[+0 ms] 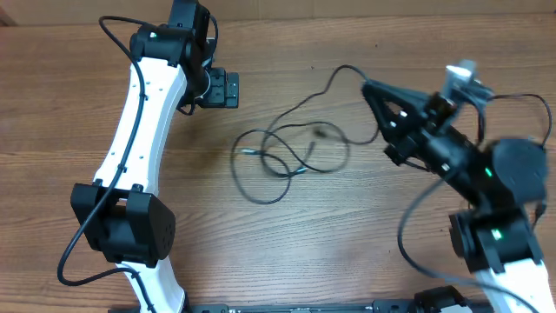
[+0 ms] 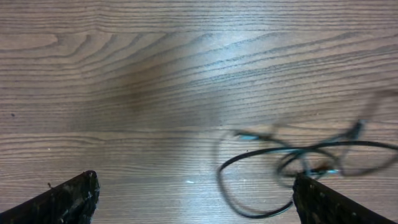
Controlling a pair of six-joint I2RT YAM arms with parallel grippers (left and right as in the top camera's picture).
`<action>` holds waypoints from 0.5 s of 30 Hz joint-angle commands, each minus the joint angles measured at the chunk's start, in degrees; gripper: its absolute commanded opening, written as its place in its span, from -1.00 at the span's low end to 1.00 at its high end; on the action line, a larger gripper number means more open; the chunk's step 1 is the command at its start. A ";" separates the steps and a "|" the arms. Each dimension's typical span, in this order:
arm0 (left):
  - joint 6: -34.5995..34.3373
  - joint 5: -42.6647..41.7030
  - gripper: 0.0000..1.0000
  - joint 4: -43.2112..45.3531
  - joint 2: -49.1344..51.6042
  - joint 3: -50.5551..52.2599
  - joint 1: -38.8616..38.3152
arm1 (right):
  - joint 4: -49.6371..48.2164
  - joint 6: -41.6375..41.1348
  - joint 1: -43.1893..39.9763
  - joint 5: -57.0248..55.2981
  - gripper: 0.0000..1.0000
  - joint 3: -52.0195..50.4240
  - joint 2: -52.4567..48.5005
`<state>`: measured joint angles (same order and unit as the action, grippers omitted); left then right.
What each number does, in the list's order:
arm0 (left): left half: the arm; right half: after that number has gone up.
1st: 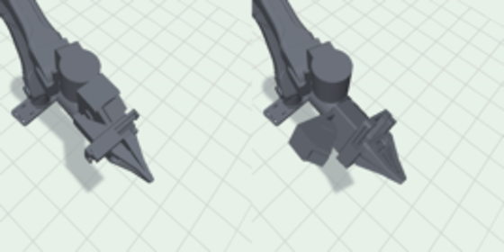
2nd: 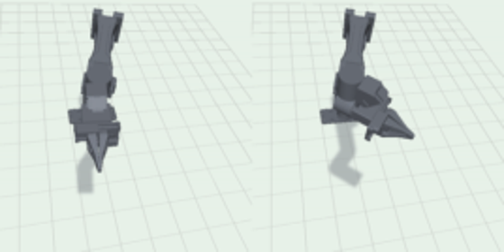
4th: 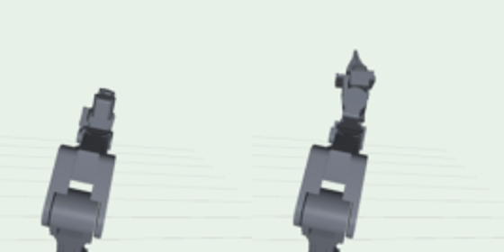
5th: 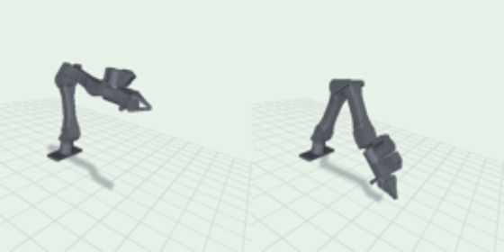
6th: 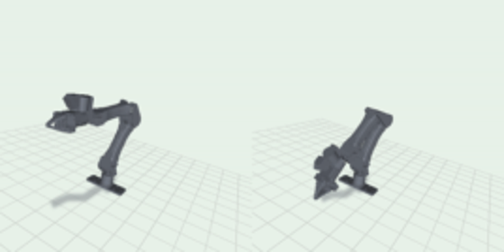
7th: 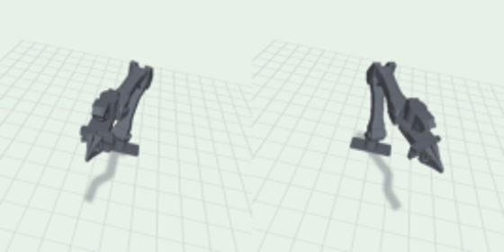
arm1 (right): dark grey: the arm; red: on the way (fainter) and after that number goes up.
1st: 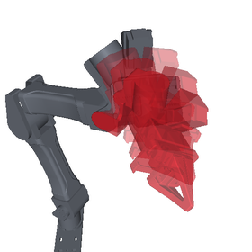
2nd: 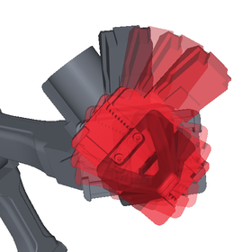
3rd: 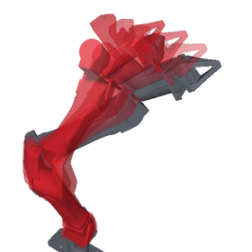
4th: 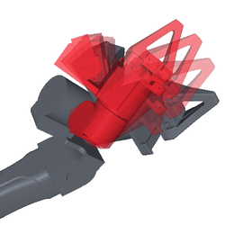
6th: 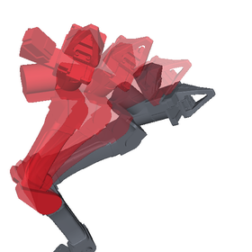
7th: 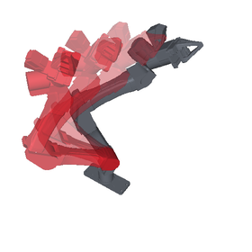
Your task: Untangle cables
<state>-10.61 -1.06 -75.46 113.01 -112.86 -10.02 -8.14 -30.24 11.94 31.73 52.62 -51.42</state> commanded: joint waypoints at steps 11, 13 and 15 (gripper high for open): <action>-0.33 -8.07 0.99 -0.15 0.13 0.22 0.24 | -4.70 0.46 -0.46 -10.71 -0.93 13.53 1.60; -0.33 -8.44 0.99 -0.20 0.13 0.22 0.24 | -6.40 0.39 -0.46 -10.71 -0.92 15.85 0.20; -0.33 -8.72 0.99 -0.39 0.13 0.22 0.24 | -7.54 0.22 -0.46 -10.78 -0.93 19.54 -2.23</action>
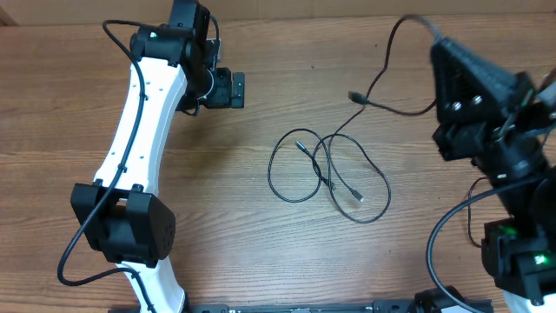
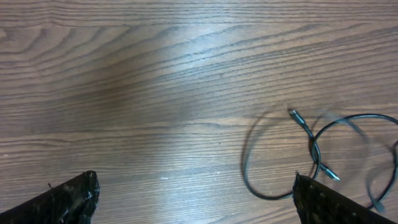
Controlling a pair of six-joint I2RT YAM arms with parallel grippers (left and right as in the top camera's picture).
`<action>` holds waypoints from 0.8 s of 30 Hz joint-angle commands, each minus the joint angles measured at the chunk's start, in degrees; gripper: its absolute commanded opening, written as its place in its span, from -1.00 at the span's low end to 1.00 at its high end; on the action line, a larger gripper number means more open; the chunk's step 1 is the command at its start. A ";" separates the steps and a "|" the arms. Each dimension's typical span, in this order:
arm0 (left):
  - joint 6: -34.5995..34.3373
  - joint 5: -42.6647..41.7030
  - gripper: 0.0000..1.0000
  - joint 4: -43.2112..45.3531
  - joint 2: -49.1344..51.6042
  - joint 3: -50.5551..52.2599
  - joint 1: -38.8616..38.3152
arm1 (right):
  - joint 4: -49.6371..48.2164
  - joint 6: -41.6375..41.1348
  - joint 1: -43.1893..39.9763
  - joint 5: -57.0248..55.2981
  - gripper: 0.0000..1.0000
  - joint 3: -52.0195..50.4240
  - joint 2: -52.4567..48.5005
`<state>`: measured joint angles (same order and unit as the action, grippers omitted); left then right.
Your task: Untangle cables
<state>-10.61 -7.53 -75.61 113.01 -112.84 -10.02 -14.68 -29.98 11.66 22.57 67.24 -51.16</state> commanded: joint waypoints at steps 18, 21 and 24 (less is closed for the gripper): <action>-0.35 -2.58 0.99 -0.81 0.13 0.20 0.24 | 2.99 8.07 -6.03 -5.68 -0.93 17.27 -18.12; -0.35 -2.58 0.99 -0.79 0.13 0.20 0.24 | 2.99 9.97 -9.14 -9.29 -0.93 17.27 -19.80; -0.35 -2.56 0.99 -0.79 0.13 0.20 0.24 | 1.92 13.16 -15.63 -15.15 -0.93 17.27 -22.12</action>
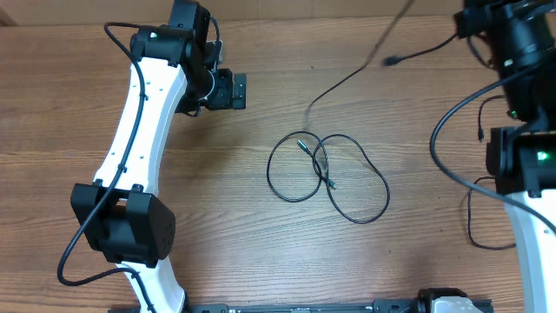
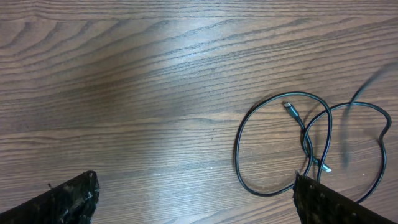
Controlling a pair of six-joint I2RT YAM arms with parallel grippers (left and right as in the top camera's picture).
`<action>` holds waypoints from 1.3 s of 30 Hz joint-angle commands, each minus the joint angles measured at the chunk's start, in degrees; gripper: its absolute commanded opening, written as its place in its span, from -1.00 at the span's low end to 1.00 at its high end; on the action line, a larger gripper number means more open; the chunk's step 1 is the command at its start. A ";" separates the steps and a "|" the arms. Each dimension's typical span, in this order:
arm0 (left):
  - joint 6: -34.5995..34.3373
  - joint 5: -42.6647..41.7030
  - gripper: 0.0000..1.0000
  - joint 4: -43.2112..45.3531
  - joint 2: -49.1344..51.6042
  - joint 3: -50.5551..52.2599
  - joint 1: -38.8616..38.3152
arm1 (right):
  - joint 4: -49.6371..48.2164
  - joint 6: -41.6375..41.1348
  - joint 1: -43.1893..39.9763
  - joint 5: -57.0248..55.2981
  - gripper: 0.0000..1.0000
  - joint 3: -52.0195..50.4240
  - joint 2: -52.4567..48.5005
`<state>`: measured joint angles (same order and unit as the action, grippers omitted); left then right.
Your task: Untangle cables
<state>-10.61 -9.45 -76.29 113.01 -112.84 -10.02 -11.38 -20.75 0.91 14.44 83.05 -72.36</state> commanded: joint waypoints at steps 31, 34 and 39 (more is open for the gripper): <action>-0.35 -0.63 0.99 -0.13 0.13 0.20 0.24 | 5.68 4.11 -39.60 -12.72 -0.93 1.44 -26.73; -0.35 -0.63 0.99 -0.11 0.13 0.20 0.24 | 7.58 4.11 -42.45 -12.70 -0.93 1.44 -26.82; -0.33 -0.63 0.99 -0.13 0.13 0.20 0.24 | 8.83 4.04 -47.34 -12.68 -0.36 1.44 -26.82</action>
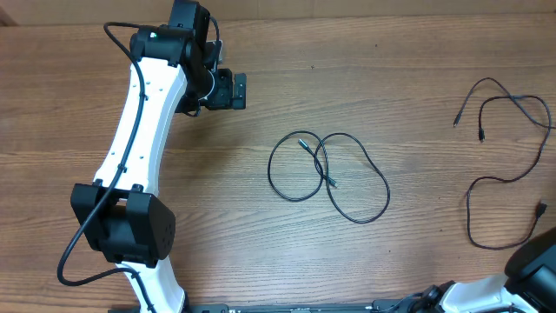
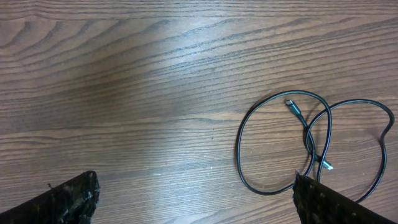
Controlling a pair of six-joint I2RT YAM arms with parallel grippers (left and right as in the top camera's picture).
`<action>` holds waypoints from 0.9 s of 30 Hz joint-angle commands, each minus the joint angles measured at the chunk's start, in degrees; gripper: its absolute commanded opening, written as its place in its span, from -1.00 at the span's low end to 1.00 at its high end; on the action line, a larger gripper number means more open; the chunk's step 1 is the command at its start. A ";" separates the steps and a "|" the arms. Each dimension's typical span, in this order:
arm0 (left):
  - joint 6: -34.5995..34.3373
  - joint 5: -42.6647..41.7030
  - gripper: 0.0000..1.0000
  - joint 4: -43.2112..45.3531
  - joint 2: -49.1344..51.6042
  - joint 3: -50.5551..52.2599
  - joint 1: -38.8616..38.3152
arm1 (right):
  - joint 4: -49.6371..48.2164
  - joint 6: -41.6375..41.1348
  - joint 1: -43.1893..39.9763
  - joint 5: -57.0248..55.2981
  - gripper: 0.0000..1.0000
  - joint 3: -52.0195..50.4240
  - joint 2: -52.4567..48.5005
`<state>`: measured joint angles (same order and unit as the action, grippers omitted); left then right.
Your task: Untangle cables
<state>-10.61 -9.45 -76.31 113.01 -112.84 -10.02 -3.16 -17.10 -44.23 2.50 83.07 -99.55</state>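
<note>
A black cable lies mid-table in two crossed loops, both plug ends showing inside the loops. The left wrist view shows it at the right. A second, thinner dark cable lies apart from it along the table's right edge, in a loose open curve. My left gripper hovers at the upper left, well left of the loops, open with nothing between its fingers. My right gripper is out of view; only part of that arm shows at the bottom right corner.
The wooden table carries nothing besides the two cables. The left arm's white links run down the left side to its base at the front edge.
The right arm was high at the top right with the thin cable hanging from it. Now the arm has left that spot and the thin cable lies on the table's right side. The looped cable is unchanged.
First both cables lay tangled mid-table, my right gripper shut on one at the tangle's right. Then the right arm stood higher and the tangle had shifted right. Later the thin cable hung clear of the loops. Now the two cables lie apart; my left gripper stayed open.
</note>
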 commanded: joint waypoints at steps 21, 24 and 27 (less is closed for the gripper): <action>-0.33 -0.66 0.99 -0.11 0.13 0.20 0.24 | 12.00 -4.72 -3.26 50.58 1.00 1.42 0.42; -0.35 -0.66 0.99 -0.11 0.13 0.20 0.24 | 20.87 3.43 0.68 56.15 1.00 1.42 0.42; -0.35 -0.66 0.99 -0.09 0.13 0.20 0.26 | 30.25 14.69 5.18 56.02 1.00 1.36 0.39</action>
<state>-10.61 -9.45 -76.36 113.01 -112.84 -10.02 22.02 -15.35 -43.57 53.12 83.46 -99.50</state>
